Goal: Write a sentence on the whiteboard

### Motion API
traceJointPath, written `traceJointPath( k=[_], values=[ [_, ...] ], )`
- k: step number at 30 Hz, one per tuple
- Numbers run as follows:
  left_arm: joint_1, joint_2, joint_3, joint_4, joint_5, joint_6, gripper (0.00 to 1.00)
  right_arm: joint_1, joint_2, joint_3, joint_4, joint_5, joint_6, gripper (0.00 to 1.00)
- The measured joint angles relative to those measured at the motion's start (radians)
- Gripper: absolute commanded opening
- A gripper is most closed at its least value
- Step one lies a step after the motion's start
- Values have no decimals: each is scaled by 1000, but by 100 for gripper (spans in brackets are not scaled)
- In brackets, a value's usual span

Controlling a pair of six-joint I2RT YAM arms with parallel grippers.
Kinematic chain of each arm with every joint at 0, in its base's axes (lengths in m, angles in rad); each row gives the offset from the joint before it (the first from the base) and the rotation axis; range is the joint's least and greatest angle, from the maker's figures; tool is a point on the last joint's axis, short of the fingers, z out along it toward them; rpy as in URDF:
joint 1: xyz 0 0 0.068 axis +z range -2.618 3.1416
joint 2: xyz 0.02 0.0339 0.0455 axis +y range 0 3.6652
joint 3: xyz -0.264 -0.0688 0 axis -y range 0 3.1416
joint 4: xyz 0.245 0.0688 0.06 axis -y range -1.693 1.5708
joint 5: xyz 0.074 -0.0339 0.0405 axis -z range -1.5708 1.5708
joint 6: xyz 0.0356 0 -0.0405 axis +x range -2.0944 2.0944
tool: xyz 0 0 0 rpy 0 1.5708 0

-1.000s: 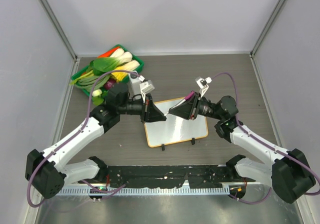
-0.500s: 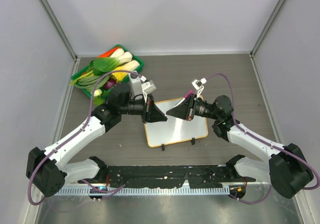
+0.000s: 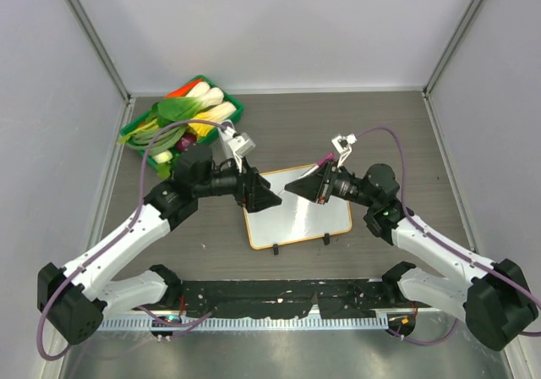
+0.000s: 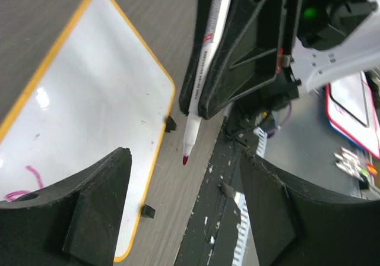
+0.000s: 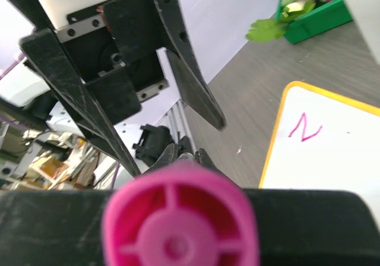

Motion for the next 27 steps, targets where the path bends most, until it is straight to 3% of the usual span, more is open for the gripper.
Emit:
traceJointPath(
  k=[6, 12, 16, 20, 27],
  values=[
    [48, -110, -23, -35, -201, -61, 79, 0, -101, -3, -168, 157, -108, 1],
    [210, -144, -126, -53, -335, -182, 80, 0, -144, -8, -284, 287, -180, 1],
    [325, -118, -259, -22, -323, -271, 80, 0, -144, -16, -318, 317, -201, 1],
    [347, -51, -370, 116, -255, -337, 77, 0, -129, -19, -320, 327, -214, 2],
    [348, 83, -436, 438, -146, -402, 59, 0, -28, -19, -293, 322, -217, 1]
  ],
)
